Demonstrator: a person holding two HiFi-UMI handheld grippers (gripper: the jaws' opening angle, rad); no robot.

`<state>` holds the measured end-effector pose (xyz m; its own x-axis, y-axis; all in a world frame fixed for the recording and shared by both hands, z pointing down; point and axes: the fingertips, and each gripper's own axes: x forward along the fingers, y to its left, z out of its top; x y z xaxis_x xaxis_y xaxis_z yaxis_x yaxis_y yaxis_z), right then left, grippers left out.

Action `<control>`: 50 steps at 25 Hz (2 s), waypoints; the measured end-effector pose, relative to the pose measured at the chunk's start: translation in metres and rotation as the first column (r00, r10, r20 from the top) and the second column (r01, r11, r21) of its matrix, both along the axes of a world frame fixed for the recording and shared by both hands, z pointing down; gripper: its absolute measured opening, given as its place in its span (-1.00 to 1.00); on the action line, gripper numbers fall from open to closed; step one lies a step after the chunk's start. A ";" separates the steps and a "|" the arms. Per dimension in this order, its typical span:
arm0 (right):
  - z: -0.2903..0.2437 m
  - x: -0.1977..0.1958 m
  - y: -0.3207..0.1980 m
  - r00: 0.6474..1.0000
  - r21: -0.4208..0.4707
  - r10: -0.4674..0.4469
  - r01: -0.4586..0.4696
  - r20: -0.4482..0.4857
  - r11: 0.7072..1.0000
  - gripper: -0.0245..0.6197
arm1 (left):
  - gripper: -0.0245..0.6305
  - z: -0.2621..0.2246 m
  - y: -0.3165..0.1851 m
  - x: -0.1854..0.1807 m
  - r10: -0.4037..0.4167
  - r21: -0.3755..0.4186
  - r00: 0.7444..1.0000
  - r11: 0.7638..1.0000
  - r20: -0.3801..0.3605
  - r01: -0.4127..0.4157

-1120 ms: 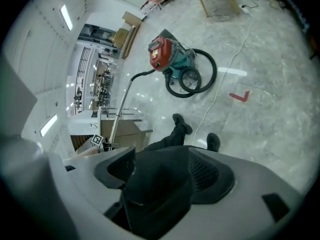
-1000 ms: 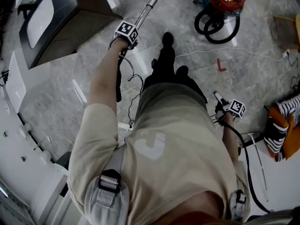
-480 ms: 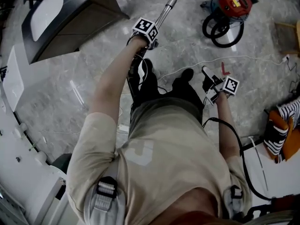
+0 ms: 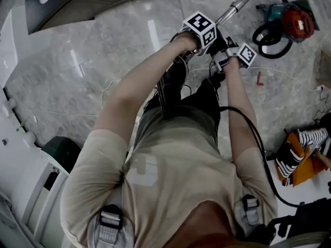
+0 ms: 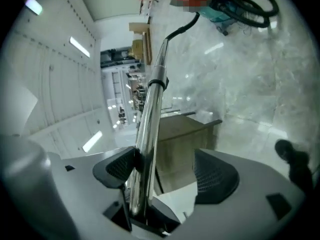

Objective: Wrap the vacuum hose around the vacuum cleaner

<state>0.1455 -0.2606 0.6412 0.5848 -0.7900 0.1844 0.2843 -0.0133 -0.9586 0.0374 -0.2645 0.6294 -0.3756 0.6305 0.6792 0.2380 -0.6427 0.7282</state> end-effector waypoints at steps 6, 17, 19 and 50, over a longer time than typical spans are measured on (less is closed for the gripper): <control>-0.006 0.028 -0.036 0.991 0.174 0.057 -0.035 -0.119 0.984 0.12 | -0.69 -0.007 -0.019 0.003 0.134 -0.072 0.989 0.988 -0.055 -0.137; 0.004 0.056 -0.049 0.993 0.043 0.109 -0.107 -0.045 0.993 -0.51 | -0.22 0.005 -0.057 0.037 0.286 0.132 0.873 0.958 -0.394 -0.255; 0.002 0.068 -0.050 0.988 0.059 0.147 -0.144 -0.046 0.988 -0.51 | -0.11 -0.010 -0.062 0.057 0.372 0.237 0.731 0.928 -0.571 -0.287; 0.072 0.089 0.043 1.000 -0.530 0.022 -0.021 -0.004 0.847 -0.56 | -0.11 -0.165 -0.189 -0.035 -0.347 -0.318 0.592 0.935 -0.727 0.157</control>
<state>0.2349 -0.2178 0.7132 0.5994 -0.5588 0.5731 0.2927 -0.5134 -0.8067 0.0020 -0.4539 0.4642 0.4136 0.7703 0.4854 0.6154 -0.6295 0.4745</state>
